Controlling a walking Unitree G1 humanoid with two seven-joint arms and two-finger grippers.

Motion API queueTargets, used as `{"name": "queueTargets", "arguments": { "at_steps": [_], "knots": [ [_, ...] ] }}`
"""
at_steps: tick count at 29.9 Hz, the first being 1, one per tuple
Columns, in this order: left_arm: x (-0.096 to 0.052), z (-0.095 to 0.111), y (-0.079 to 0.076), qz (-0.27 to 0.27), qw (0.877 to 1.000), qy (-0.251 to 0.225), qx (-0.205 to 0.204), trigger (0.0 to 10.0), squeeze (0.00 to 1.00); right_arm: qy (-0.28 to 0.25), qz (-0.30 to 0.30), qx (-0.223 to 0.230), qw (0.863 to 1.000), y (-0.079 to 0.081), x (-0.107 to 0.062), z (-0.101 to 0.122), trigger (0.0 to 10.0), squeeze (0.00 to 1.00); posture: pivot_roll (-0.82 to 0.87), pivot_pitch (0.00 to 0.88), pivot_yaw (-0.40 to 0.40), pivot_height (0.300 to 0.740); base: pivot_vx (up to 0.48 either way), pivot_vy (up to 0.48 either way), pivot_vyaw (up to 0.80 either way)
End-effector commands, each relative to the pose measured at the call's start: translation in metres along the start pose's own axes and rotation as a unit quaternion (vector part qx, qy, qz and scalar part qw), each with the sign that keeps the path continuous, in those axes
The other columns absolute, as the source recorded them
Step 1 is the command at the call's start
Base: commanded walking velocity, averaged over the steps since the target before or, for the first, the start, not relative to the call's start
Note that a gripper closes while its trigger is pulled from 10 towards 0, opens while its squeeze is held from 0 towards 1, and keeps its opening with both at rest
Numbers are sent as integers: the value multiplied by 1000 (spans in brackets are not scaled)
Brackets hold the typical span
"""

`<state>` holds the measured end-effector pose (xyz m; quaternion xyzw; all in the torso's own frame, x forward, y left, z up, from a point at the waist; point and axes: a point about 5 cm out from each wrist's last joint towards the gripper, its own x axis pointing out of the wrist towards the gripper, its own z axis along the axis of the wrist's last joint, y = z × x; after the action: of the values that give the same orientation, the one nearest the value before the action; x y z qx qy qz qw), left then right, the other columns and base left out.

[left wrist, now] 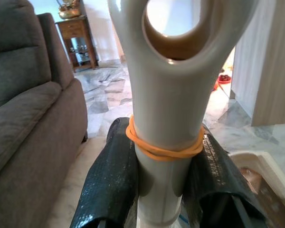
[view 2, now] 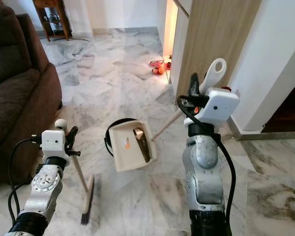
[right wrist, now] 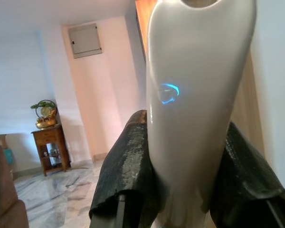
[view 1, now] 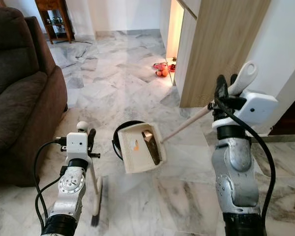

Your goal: Sweep floor

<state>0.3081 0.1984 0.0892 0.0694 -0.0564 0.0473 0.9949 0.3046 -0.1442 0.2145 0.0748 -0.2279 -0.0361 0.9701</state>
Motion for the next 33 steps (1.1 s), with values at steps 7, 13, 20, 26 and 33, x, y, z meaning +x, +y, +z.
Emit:
{"name": "queueTargets", "arguments": {
  "at_steps": [7,13,20,26,33],
  "knots": [
    [1,14,9,18,999,-38,16,10000,0,-54,8,19,998,10,10,15,10000,0,108,0,23,740,0,0,0],
    [-2,15,16,43,998,-45,27,10000,0,-52,11,20,998,12,11,13,10000,0,111,0,21,740,0,0,0],
    [-3,13,18,47,998,-37,33,10000,0,-53,11,18,998,13,11,12,10000,0,110,0,21,740,185,0,0],
    [-3,11,17,49,998,-32,34,10000,0,-48,14,13,999,14,11,10,10000,0,111,0,21,740,292,0,219],
    [-3,12,18,53,997,-33,35,10000,0,-43,24,23,999,17,10,8,10000,0,113,0,22,740,290,0,0]
  ]
}}
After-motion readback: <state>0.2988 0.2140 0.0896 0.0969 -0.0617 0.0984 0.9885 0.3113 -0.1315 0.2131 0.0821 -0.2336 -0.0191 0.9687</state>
